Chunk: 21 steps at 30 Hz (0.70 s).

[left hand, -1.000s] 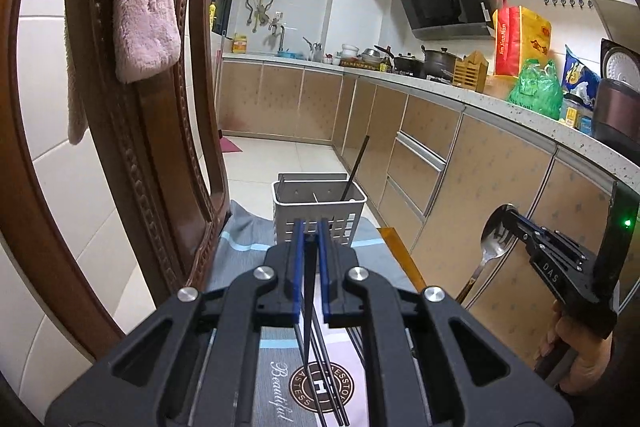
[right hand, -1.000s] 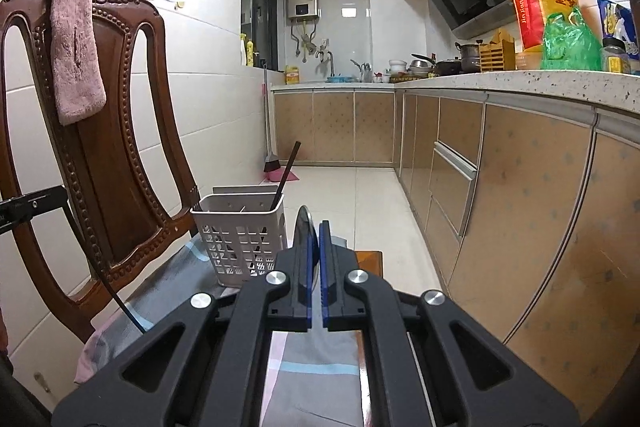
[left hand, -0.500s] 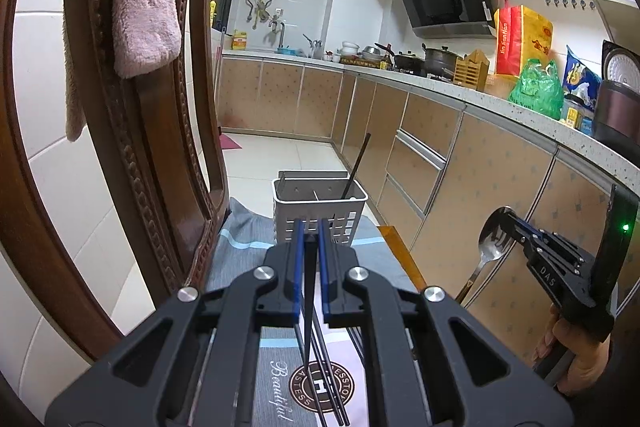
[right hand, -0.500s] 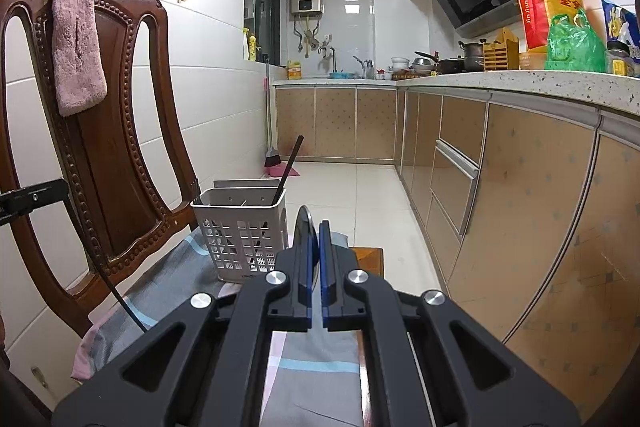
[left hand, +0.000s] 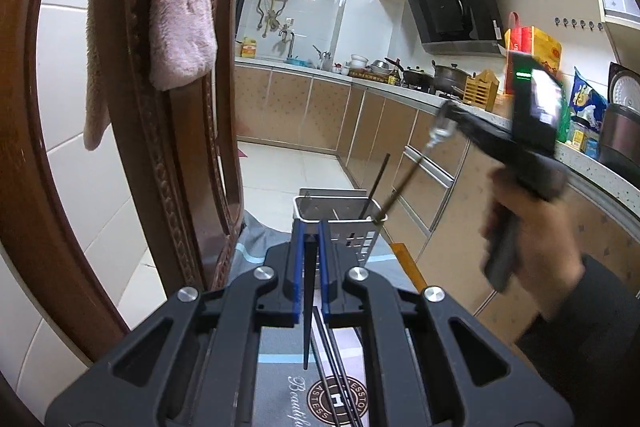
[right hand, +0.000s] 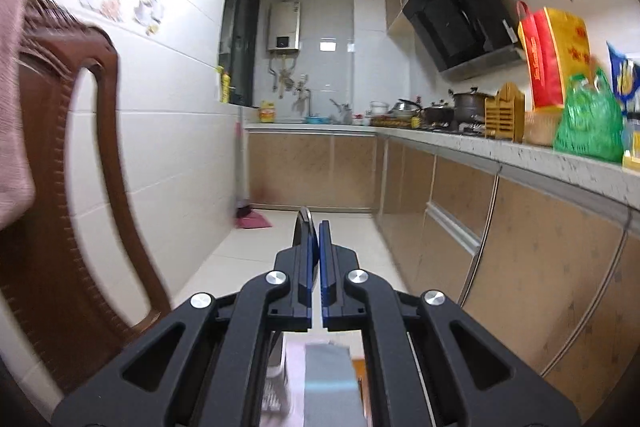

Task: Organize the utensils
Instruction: 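Drop the chopsticks into the grey holder with the left gripper while the right drops the spoon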

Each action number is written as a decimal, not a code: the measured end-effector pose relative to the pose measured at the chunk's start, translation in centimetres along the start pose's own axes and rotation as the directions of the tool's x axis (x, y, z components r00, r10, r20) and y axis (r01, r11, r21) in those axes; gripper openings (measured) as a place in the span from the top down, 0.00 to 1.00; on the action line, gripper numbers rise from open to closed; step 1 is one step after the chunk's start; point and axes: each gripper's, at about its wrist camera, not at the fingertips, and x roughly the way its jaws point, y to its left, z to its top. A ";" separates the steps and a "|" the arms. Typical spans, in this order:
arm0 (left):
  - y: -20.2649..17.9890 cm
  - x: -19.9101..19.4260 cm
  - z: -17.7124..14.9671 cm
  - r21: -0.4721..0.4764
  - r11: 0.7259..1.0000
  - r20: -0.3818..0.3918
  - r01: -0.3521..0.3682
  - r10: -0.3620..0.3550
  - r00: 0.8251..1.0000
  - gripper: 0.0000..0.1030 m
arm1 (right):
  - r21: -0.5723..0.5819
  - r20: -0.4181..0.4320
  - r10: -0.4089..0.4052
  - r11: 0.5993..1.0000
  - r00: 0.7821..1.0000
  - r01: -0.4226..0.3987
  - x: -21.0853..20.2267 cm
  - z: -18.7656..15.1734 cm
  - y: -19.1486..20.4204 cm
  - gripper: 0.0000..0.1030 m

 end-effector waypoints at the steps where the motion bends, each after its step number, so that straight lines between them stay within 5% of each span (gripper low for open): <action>1: 0.1 0.1 0.0 0.000 1.000 -0.002 -0.001 0.001 1.000 0.93 | -0.007 0.000 -0.017 1.000 1.000 0.017 1.2 -0.1 0.6 0.97; 10: 0.8 0.3 -0.1 0.001 1.000 -0.006 -0.002 0.002 1.000 0.93 | -0.049 -0.059 -0.118 0.992 0.991 0.115 8.2 -5.9 3.8 0.97; 21: 0.3 0.7 -0.2 -0.002 1.000 -0.019 0.009 -0.009 1.000 0.93 | -0.012 -0.185 -0.014 1.000 0.983 0.012 8.2 -11.1 3.3 0.89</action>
